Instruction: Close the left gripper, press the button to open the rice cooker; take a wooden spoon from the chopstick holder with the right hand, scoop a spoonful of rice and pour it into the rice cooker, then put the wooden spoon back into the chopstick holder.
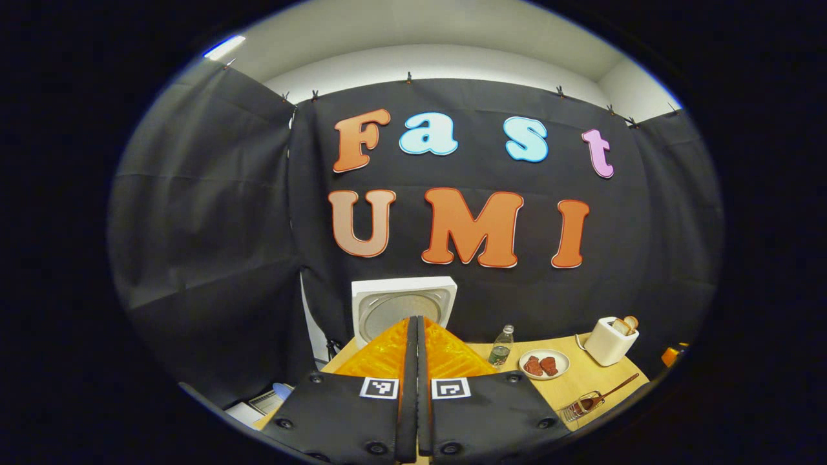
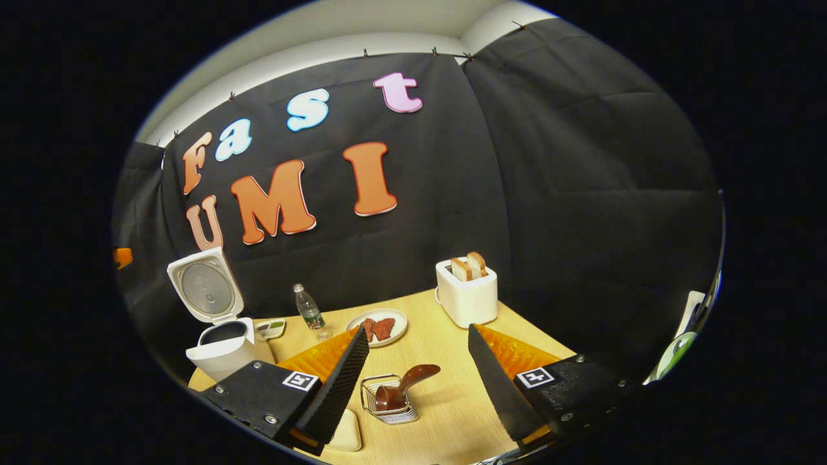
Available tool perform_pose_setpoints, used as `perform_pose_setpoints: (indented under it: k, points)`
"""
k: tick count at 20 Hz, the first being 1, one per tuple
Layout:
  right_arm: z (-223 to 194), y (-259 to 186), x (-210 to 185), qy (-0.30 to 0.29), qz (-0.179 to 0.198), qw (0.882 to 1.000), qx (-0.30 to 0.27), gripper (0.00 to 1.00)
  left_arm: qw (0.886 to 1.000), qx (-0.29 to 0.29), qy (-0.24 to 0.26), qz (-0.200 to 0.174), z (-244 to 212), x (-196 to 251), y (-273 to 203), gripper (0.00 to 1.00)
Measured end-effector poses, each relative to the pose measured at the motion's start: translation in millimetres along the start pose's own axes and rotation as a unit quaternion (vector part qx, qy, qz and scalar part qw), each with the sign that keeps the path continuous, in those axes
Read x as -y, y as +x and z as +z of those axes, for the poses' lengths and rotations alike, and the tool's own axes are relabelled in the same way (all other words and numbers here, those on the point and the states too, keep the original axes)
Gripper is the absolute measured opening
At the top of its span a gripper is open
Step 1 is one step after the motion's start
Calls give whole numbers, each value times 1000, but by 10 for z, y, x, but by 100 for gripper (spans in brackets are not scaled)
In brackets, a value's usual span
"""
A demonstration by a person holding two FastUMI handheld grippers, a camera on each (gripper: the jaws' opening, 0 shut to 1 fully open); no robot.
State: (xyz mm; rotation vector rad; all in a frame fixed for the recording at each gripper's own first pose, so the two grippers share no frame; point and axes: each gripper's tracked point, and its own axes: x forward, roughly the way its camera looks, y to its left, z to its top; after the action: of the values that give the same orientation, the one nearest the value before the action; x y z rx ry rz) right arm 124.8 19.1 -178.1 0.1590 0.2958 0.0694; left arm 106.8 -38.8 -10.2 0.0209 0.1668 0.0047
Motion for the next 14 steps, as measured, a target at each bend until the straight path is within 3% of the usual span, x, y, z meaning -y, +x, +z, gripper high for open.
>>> perform_pose_setpoints:
  k: [3, 4, 5, 10, 12, 14]
  points:
    - [-354, 233, 30, 31, 8, 999, -42, 94, 999, 20, 12, 28, 143, -251, -246, 5]
    - [-479, 315, 31, 48, 10, 997, -59, 100, 999, 25, 15, 37, 187, -336, -319, 5]
    - [-597, 396, 10, 66, 16, 995, -73, 94, 999, 30, 14, 40, 215, -385, -376, 4]
    - [-882, 557, -27, 121, 25, 986, -108, 89, 996, 19, 14, 81, 139, -723, -717, 7]
    - [-911, 588, -53, 138, 36, 983, -113, 81, 995, 15, 20, 99, 98, -857, -830, 26]
    - [-945, 647, -65, 146, 35, 981, -120, 70, 993, 8, 14, 116, 49, -948, -899, 31]
